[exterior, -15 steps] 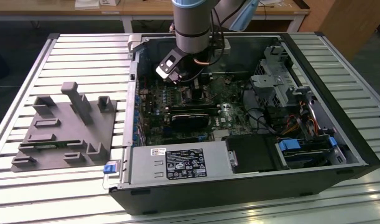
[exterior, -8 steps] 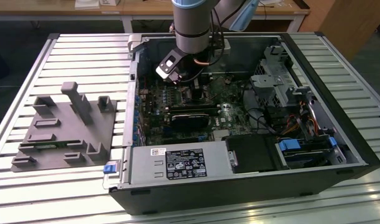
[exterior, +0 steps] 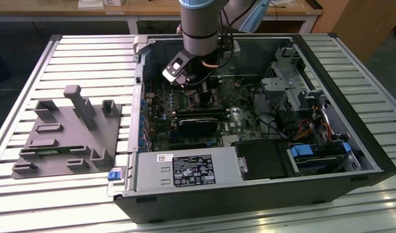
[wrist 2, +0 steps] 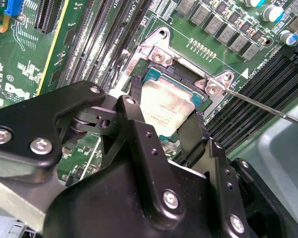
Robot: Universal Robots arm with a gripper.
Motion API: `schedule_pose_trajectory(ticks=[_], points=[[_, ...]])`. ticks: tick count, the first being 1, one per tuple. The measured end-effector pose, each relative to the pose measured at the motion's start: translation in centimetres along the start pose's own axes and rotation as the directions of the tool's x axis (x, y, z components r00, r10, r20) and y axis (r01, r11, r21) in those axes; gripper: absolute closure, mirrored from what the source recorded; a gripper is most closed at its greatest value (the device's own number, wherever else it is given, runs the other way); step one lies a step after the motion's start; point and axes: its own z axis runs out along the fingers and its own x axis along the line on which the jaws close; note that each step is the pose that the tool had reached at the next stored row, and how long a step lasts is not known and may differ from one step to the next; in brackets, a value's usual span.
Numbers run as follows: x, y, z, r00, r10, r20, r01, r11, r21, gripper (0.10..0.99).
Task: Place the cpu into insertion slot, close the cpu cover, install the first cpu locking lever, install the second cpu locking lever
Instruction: 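Place the cpu into insertion slot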
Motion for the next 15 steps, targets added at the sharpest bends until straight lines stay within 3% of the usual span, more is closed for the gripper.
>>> schedule_pose_trajectory(ticks=[7, 8, 15], points=[[0.0, 0.0, 0.01, 1.0, 0.0, 0.0, 0.0, 1.0, 0.0, 0.537], [0.0, 0.0, 0.01, 1.0, 0.0, 0.0, 0.0, 1.0, 0.0, 0.475], [0.01, 0.01, -0.07, 1.0, 0.0, -0.0003, 0.0, 1.0, 0.0, 0.475]])
